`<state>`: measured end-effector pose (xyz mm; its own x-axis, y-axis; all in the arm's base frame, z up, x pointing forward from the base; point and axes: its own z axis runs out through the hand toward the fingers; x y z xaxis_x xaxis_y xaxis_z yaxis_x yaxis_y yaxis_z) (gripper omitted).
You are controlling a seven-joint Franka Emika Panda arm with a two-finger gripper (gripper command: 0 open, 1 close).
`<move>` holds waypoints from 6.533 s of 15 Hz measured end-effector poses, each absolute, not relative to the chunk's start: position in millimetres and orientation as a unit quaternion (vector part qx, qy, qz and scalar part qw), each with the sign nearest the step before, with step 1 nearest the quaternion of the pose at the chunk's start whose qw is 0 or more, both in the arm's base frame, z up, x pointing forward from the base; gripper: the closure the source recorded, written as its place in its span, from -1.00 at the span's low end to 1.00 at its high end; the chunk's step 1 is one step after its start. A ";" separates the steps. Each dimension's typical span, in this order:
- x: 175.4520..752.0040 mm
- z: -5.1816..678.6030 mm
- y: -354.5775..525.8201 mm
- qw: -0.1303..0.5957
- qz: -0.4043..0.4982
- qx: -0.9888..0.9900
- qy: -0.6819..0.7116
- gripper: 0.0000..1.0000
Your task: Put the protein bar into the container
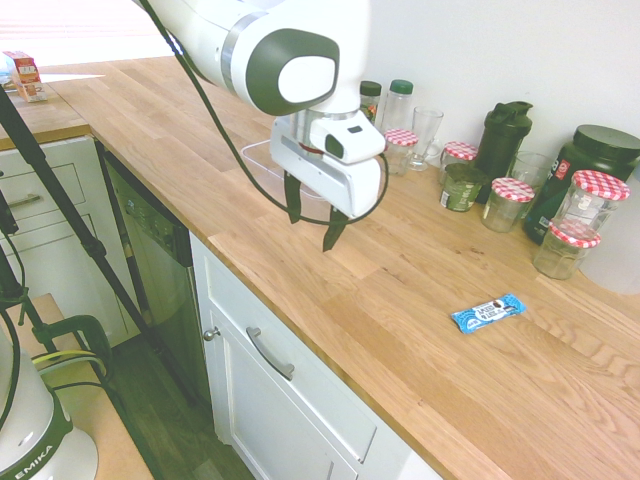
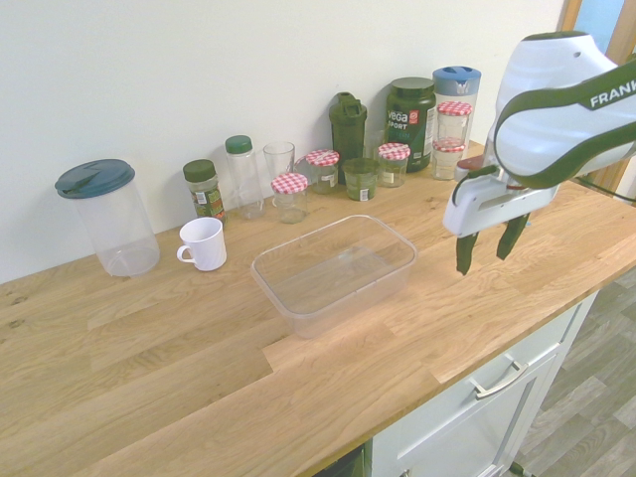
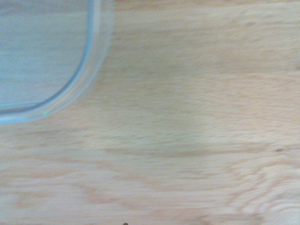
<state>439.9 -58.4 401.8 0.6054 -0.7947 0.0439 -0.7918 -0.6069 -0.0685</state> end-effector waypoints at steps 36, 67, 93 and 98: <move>570.6 339.2 -285.7 0.011 -0.024 -0.861 0.508 1.00; 548.4 467.4 76.5 -0.029 -0.130 -0.911 0.391 1.00; 575.6 384.8 153.9 -0.061 -0.101 -0.917 0.381 -1.00; 577.0 384.1 149.8 -0.058 -0.104 -0.916 0.384 -1.00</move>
